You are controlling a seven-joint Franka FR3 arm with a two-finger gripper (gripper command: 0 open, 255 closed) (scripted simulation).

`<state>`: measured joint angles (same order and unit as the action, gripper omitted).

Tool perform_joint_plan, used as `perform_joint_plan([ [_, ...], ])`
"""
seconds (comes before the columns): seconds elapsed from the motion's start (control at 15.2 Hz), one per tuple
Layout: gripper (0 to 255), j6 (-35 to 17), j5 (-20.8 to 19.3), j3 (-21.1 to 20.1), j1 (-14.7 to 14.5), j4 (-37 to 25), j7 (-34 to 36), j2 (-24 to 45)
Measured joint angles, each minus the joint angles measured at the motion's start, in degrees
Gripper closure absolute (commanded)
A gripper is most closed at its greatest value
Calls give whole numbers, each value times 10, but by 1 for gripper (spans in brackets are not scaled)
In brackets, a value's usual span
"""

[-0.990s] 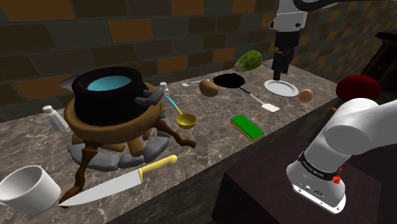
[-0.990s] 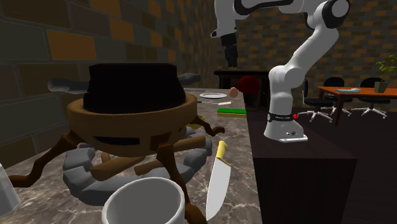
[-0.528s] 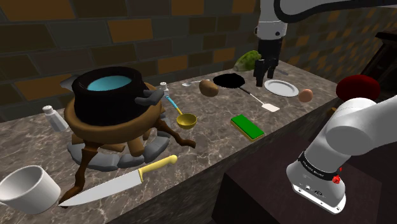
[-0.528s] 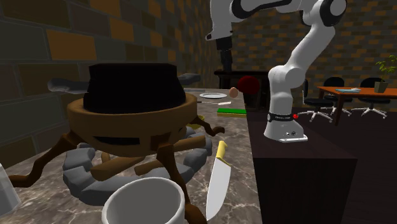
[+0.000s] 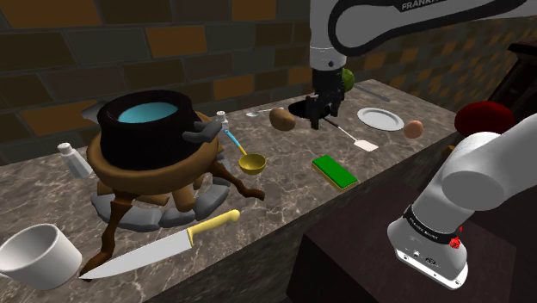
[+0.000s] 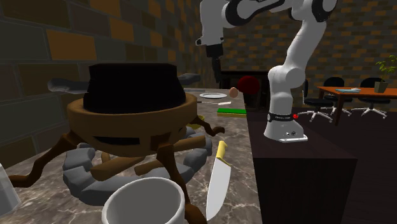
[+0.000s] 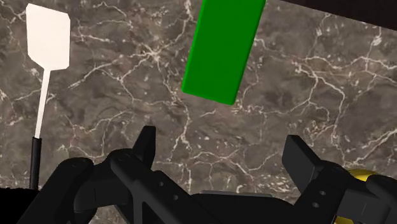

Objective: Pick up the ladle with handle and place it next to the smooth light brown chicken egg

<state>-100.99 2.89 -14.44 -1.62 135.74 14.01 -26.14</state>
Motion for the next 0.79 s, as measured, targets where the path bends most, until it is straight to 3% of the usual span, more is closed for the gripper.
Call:
perform_joint_plan([
  [0.33, 0, -53, -23, -58, -1, -62, 99, 111],
  [0.79, 0, -89, -103, -110, -14, -169, 244, 269],
])
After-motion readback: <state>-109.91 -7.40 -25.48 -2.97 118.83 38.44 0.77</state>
